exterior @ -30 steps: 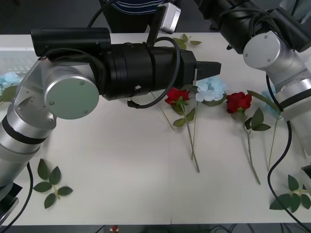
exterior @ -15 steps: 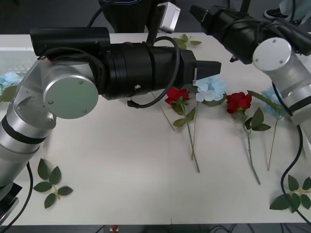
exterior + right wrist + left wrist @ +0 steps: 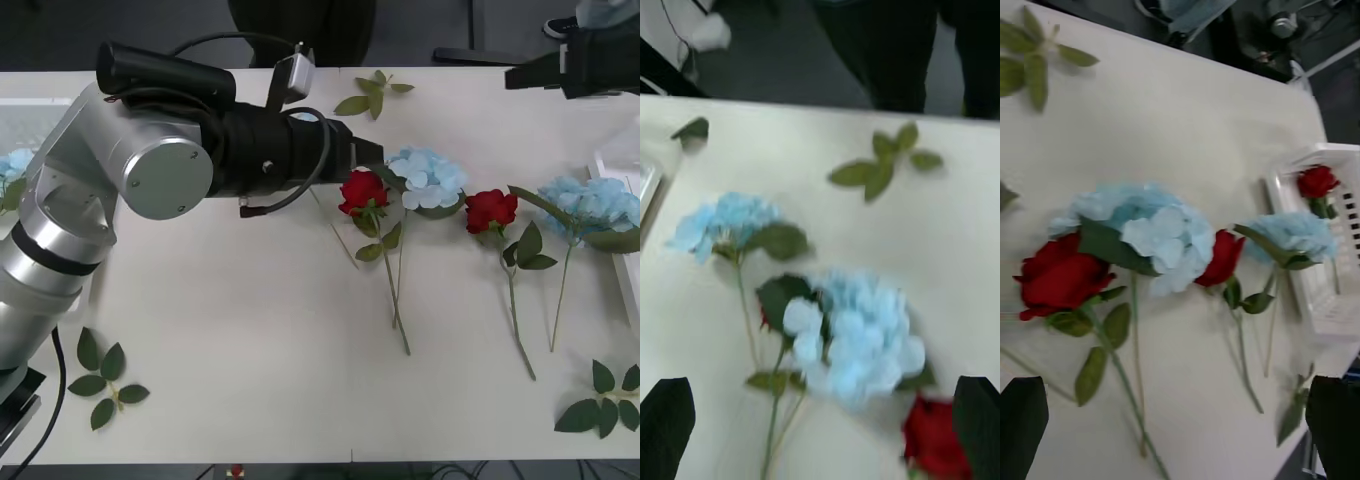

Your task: Place the red flowers into the right box and the blue flowers into the left box. If a person shows an open palm, hand one flower to the person first, then continue sorting.

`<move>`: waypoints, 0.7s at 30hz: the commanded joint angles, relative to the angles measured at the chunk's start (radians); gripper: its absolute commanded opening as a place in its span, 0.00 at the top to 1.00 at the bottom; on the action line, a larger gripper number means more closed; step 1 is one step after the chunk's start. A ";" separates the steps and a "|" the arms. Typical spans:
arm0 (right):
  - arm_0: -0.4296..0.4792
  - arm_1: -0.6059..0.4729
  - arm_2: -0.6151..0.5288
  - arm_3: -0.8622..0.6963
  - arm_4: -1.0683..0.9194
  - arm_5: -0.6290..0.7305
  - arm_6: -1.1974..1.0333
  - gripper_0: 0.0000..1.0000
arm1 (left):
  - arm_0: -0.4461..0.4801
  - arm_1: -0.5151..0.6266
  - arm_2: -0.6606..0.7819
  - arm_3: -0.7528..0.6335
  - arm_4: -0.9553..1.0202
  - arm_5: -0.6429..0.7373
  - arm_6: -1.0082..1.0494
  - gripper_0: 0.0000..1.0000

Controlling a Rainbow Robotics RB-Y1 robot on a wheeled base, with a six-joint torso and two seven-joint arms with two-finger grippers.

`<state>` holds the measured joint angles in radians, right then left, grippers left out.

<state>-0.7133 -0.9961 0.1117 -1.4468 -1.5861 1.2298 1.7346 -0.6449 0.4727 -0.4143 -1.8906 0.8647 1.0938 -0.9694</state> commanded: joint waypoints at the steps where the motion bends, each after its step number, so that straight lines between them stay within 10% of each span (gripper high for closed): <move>1: -0.038 -0.072 0.002 -0.078 -0.045 0.126 -0.191 0.00 | -0.079 -0.020 -0.031 0.042 -0.093 0.038 0.141 0.00; 12: 0.089 -0.148 -0.001 -0.285 0.049 0.381 -0.624 0.00 | -0.133 -0.022 -0.163 0.123 -0.329 0.041 0.299 0.00; 21: 0.279 -0.148 -0.004 -0.423 0.239 0.329 -0.843 0.00 | -0.136 -0.020 -0.161 0.117 -0.300 0.041 0.288 0.00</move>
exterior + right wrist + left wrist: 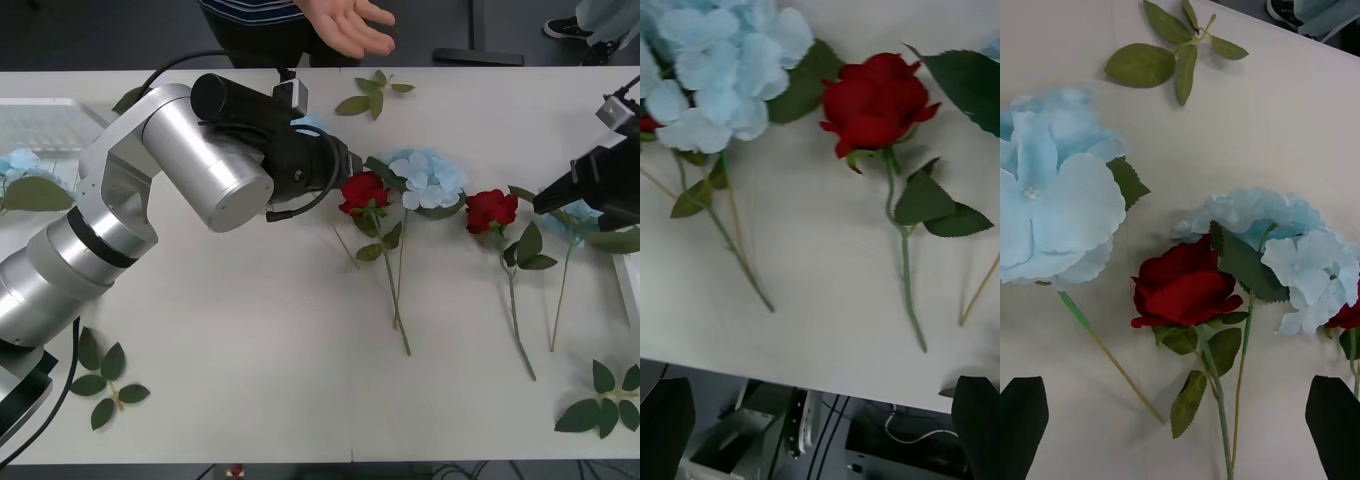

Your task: Place the red flowers into the right box and the blue flowers into the left box. If a person shows an open palm, hand one flower to the person first, then continue sorting.

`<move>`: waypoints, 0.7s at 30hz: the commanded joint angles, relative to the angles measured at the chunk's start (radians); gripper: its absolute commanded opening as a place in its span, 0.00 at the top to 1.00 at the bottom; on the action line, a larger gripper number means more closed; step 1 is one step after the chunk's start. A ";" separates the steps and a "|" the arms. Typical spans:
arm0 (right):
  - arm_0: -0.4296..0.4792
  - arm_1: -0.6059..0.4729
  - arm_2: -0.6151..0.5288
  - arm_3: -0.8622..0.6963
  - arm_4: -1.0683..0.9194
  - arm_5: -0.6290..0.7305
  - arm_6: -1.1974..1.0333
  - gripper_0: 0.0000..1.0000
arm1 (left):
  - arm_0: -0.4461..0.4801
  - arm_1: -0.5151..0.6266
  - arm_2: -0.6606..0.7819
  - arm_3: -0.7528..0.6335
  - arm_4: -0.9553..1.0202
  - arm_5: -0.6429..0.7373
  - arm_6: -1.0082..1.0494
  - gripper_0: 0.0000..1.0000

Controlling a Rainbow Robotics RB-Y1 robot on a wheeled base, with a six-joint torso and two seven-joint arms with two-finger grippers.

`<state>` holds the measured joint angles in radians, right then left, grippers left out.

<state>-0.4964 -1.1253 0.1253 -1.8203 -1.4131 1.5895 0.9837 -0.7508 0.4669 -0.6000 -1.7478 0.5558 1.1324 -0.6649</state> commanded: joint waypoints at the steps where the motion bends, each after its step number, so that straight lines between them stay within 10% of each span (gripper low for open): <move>1: 0.073 -0.019 -0.018 -0.053 0.080 -0.036 -0.100 0.00 | -0.028 -0.014 0.025 -0.025 0.010 0.003 -0.015 0.00; 21: 0.242 0.191 0.065 0.001 0.640 -0.184 -0.082 0.00 | -0.030 -0.014 0.023 -0.029 0.010 0.003 -0.035 0.00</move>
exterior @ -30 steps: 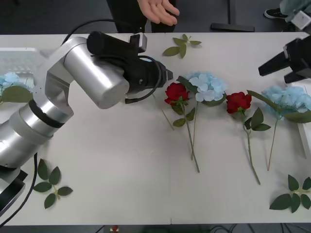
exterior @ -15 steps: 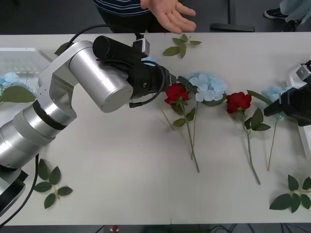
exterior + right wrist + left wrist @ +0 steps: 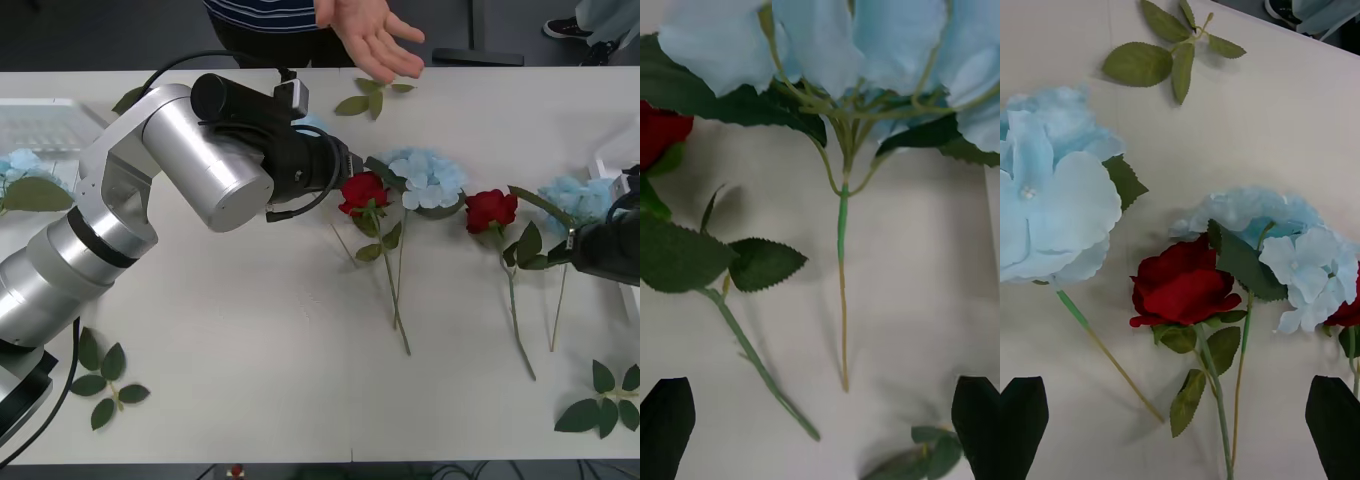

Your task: Place the red flowers into the right box and the blue flowers into the left box. If a person shows an open palm, hand one flower to the person first, then continue sorting.

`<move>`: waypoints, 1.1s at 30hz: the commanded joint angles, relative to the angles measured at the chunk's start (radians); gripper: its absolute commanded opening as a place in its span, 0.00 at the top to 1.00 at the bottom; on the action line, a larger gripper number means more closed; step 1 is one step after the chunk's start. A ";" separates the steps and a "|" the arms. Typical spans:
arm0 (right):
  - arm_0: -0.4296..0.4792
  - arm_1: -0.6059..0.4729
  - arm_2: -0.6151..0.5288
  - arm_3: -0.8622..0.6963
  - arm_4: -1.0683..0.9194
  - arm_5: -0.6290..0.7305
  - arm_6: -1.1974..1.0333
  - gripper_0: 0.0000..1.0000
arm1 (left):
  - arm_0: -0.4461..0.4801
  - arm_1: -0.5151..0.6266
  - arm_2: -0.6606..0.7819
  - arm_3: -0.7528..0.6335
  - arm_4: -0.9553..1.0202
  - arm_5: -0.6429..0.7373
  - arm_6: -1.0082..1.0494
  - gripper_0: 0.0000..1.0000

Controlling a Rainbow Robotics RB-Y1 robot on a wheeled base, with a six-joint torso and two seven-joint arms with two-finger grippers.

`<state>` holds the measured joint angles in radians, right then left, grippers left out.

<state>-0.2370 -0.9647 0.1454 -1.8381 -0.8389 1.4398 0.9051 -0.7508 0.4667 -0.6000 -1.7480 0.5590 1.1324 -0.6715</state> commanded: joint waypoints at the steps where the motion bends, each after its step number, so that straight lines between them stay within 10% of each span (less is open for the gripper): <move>1: -0.019 0.047 0.059 0.033 0.093 -0.052 -0.008 0.00 | -0.030 -0.014 0.023 -0.028 0.007 0.003 -0.028 0.00; 27: -0.053 0.170 0.206 0.292 0.316 -0.314 -0.008 0.00 | -0.030 -0.014 0.023 -0.028 0.007 0.003 -0.028 0.00; 28: -0.054 0.172 0.204 0.292 0.316 -0.315 -0.008 0.14 | -0.030 -0.014 0.023 -0.028 0.007 0.003 -0.028 0.00; 31: -0.054 0.172 0.204 0.292 0.314 -0.314 0.000 1.00 | -0.030 -0.014 0.023 -0.028 0.007 0.003 -0.028 0.00; 33: -0.054 0.172 0.206 0.292 0.319 -0.314 0.000 1.00 | -0.030 -0.014 0.023 -0.028 0.007 0.003 -0.028 0.00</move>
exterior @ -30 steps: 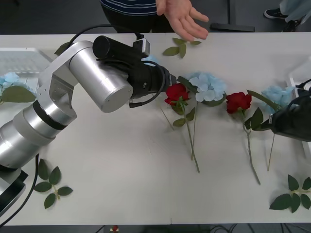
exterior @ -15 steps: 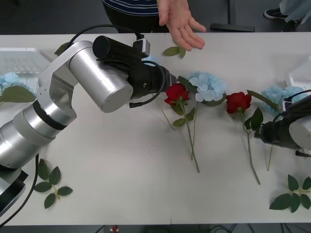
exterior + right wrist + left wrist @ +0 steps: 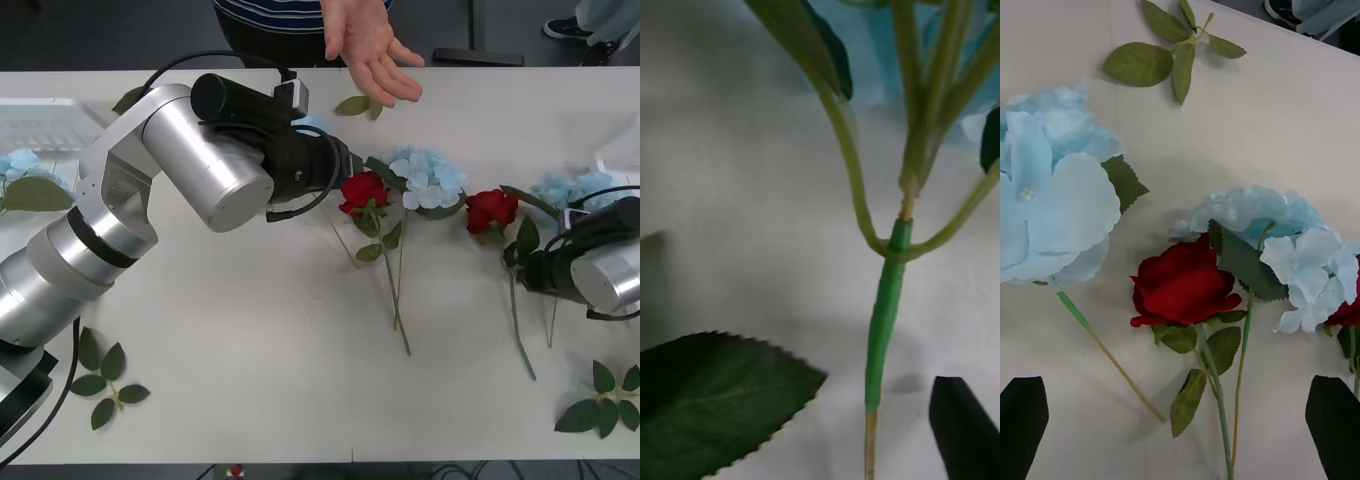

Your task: Place the red flowers into the right box and the blue flowers into the left box. If a person shows an open palm, hand one flower to the person first, then continue sorting.

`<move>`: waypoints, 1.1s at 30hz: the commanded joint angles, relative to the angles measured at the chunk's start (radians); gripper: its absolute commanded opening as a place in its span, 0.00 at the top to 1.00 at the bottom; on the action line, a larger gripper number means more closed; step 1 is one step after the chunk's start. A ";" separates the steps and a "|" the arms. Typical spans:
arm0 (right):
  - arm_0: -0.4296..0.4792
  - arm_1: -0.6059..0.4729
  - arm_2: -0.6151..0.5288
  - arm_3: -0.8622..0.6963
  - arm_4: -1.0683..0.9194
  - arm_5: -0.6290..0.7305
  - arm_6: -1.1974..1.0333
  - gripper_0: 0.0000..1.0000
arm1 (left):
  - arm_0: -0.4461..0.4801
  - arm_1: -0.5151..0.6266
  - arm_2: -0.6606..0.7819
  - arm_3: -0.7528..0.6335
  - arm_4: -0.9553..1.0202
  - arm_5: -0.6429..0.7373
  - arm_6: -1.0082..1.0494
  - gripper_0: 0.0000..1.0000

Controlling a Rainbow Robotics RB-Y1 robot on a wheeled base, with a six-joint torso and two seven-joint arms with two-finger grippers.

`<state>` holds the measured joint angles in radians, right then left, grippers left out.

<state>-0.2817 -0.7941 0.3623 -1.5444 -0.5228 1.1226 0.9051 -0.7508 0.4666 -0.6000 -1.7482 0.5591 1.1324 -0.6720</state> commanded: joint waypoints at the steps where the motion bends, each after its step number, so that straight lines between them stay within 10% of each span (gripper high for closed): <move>1: -0.008 0.001 -0.011 -0.002 0.001 0.003 0.000 1.00 | -0.030 -0.014 0.023 -0.028 0.007 0.003 -0.028 0.00; 20: -0.042 -0.037 -0.066 -0.079 -0.077 0.106 0.008 1.00 | -0.030 -0.014 0.023 -0.028 0.007 0.003 -0.028 0.00; 33: -0.085 -0.126 -0.502 -0.436 -0.441 0.468 0.245 1.00 | -0.030 -0.014 0.023 -0.028 0.007 0.003 -0.028 0.00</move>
<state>-0.3369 -0.8737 -0.1037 -1.9271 -0.9286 1.5931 0.9820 -0.7508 0.4664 -0.5998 -1.7484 0.5593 1.1324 -0.6720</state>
